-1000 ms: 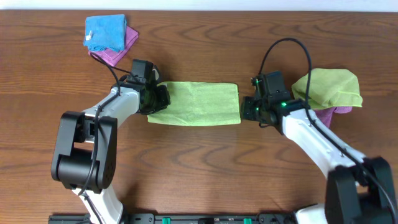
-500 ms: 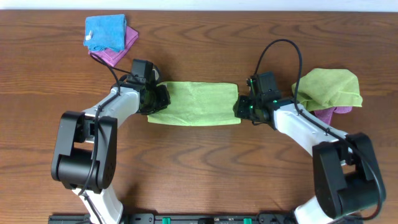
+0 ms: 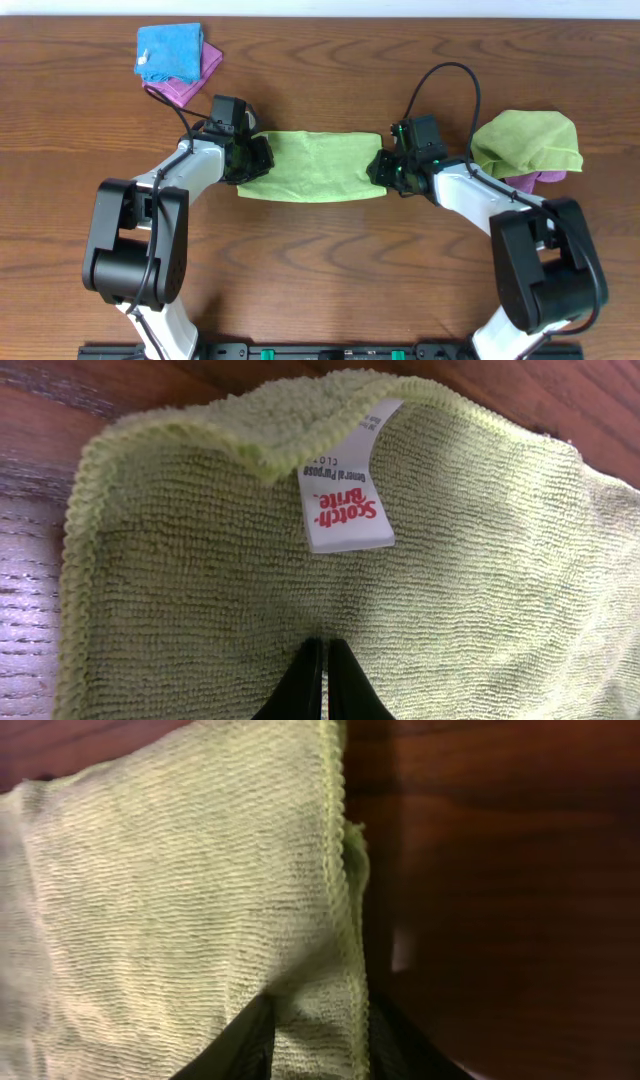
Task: Fold the cloth
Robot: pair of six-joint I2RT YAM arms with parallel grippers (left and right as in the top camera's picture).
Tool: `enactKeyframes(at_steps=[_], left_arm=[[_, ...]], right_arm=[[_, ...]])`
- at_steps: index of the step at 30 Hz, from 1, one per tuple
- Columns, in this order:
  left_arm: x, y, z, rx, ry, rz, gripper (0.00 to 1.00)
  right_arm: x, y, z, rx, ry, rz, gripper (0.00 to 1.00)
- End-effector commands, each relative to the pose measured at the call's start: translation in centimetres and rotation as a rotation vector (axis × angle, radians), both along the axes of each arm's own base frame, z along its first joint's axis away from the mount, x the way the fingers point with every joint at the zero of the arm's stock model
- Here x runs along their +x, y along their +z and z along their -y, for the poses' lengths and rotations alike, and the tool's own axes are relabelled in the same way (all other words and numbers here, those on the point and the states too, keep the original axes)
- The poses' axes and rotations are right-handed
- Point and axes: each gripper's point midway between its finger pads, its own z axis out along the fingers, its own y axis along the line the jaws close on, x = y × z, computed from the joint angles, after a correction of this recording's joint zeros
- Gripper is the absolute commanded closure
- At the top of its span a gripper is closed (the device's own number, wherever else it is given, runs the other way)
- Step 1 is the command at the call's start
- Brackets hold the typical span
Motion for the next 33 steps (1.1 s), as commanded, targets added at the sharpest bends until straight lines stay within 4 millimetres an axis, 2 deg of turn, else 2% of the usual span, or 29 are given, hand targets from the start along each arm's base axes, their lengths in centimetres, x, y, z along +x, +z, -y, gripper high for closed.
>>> enactKeyframes(at_steps=[1,6,7,8,13,16,21,25,28,33], left_arm=[[-0.2,-0.9,-0.2,0.019,0.015,-0.03,0.94],[-0.2,-0.9,-0.2,0.019,0.015,-0.03,0.94],[-0.2,-0.9,-0.2,0.019,0.015,-0.03,0.94],[-0.2,-0.9,-0.2,0.019,0.015,-0.03,0.94],[-0.2,-0.9,-0.2,0.019,0.015,-0.03,0.94],[-0.2,-0.9,-0.2,0.019,0.015,-0.031,0.94],[-0.2,-0.9,-0.2,0.017,0.021,-0.033,0.94],[-0.2,-0.9,-0.2,0.017,0.021,-0.033,0.94],[-0.2,-0.9,-0.2,0.017,0.022,-0.033,0.94],[-0.2,-0.9,-0.1,0.01,0.027,-0.036,0.94]], right_arm=[[-0.5,-1.3,-0.2,0.011,-0.003,-0.045,0.71],[-0.7,-2.3,-1.5,0.021,0.03,-0.044,0.8],[-0.7,-2.5,-1.8,0.023,0.037,-0.045,0.84],[-0.9,-2.6,-2.0,0.022,0.043,-0.048,0.96],[-0.1,-2.0,-2.4,0.037,0.054,-0.004,0.99],[0.3,-0.6,-2.7,0.061,0.076,0.03,0.99],[1.2,4.1,-3.2,0.106,0.09,0.14,0.99],[2.0,8.1,-4.4,0.183,0.125,0.247,0.99],[2.4,9.3,-5.1,0.227,0.143,0.286,0.99],[2.2,10.1,-6.6,0.247,0.173,0.318,0.99]])
